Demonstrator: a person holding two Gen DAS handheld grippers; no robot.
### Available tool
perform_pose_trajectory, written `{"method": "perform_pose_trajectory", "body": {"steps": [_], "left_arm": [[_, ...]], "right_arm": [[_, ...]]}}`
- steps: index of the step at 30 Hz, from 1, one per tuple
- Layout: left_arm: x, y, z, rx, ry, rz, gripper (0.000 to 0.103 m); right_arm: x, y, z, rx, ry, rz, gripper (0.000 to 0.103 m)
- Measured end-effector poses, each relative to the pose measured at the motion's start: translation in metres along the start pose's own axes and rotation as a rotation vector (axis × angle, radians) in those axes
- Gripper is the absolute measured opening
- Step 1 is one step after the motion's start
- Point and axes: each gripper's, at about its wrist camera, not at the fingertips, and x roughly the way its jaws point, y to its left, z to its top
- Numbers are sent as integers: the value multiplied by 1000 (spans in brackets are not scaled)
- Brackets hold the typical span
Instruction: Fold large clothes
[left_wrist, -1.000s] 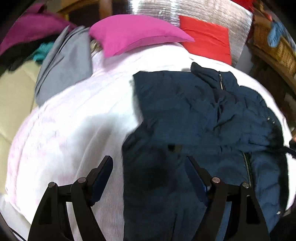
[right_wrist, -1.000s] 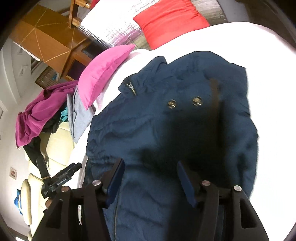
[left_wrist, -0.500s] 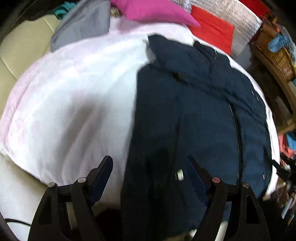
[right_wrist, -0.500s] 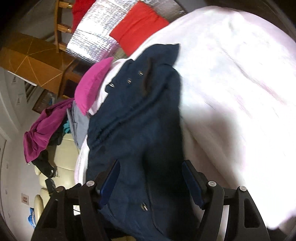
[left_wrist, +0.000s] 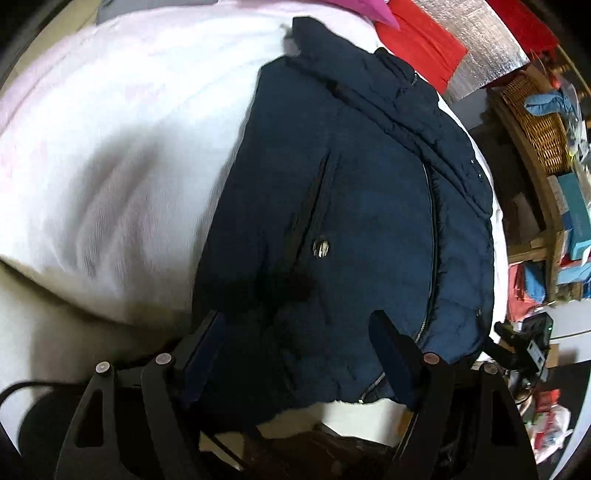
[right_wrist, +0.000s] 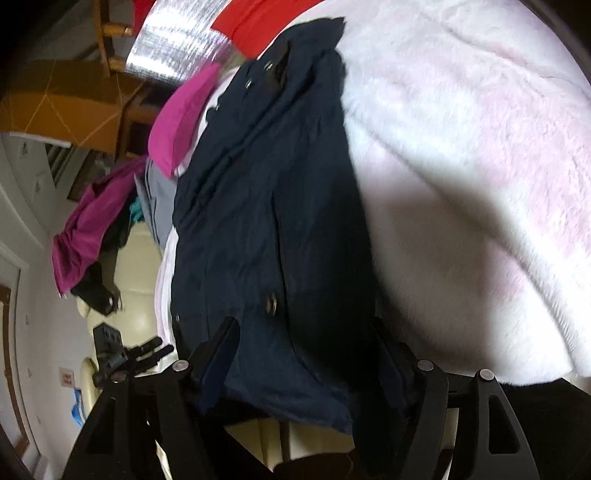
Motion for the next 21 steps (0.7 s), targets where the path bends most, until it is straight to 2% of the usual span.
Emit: {"method": "perform_pose_trajectory", "body": {"steps": [5, 9, 11, 13, 14, 15, 16, 19, 21], "left_arm": [[6, 9, -14, -24, 42, 10, 80], [17, 11, -20, -30, 69, 20, 79], [22, 4, -24, -5, 86, 1, 78], [27, -3, -29, 28, 109, -9, 69], [30, -6, -32, 46, 126, -6, 50], [32, -8, -34, 56, 134, -5, 28], [34, -11, -36, 75, 137, -6, 23], [39, -16, -37, 99, 146, -10, 22], [41, -15, -36, 100, 148, 38, 26]], "right_arm": [[23, 0, -13, -31, 130, -50, 76], [29, 6, -20, -61, 128, -86, 77], [31, 7, -23, -76, 132, -117, 73], [29, 5, -25, -74, 131, -155, 54], [27, 6, -27, -75, 126, -161, 44], [26, 10, -26, -77, 118, -146, 41], [21, 14, -28, -86, 102, -112, 41], [20, 15, -28, -93, 97, -90, 42], [27, 7, -26, -56, 119, -110, 45]]}}
